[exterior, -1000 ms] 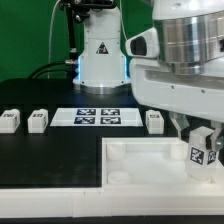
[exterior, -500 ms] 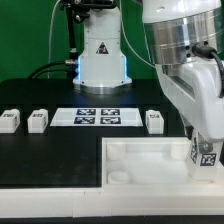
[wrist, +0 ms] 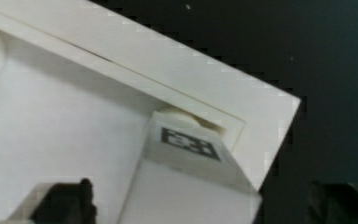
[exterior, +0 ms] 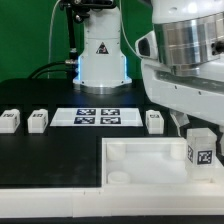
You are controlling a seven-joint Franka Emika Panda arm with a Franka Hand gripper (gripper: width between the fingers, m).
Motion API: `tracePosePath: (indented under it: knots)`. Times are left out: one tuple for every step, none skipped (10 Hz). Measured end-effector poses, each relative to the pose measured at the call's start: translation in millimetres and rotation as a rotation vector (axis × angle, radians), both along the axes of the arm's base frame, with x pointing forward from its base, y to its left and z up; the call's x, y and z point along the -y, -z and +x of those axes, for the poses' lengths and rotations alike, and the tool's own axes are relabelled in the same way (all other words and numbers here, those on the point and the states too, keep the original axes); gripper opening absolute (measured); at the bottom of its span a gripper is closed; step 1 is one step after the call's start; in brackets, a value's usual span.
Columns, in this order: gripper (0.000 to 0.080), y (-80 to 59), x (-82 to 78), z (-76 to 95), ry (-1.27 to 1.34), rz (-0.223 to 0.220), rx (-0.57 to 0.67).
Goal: Assemble one leg
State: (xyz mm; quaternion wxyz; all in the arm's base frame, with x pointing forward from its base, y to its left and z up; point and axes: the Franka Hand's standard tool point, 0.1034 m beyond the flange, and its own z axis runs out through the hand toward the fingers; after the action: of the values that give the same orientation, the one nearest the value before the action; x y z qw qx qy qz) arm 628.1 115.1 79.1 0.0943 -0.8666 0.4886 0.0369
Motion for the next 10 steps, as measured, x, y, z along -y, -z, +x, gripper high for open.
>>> tracePosePath:
  knots:
    - [0.0638, 1.1, 3.1, 0.0, -0.102, -0.007, 0.031]
    - [0.0638, 1.3, 3.0, -0.1, -0.191, -0.010, 0.048]
    - [0.0648, 1.5, 3.3, -0.1, -0.297, -0.014, 0.069]
    - [0.0649, 1.6, 3.4, -0.1, -0.412, -0.020, 0.091]
    - [0.0649, 1.7, 3.6, 0.1, -0.574, -0.053, 0.116]
    - [0.0649, 1.0, 2.8, 0.9, -0.723, -0.083, 0.139]
    - [0.0649, -0.1, 1.6, 2.4, -0.865, -0.108, 0.165]
    - [0.0649, -0.4, 0.7, 4.2, -0.955, -0.120, 0.193]
    - [0.0649, 0.0, 0.1, 4.0, -0.923, -0.115, 0.191]
    - [0.0553, 0.1, 0.2, 4.0, -0.924, -0.115, 0.191]
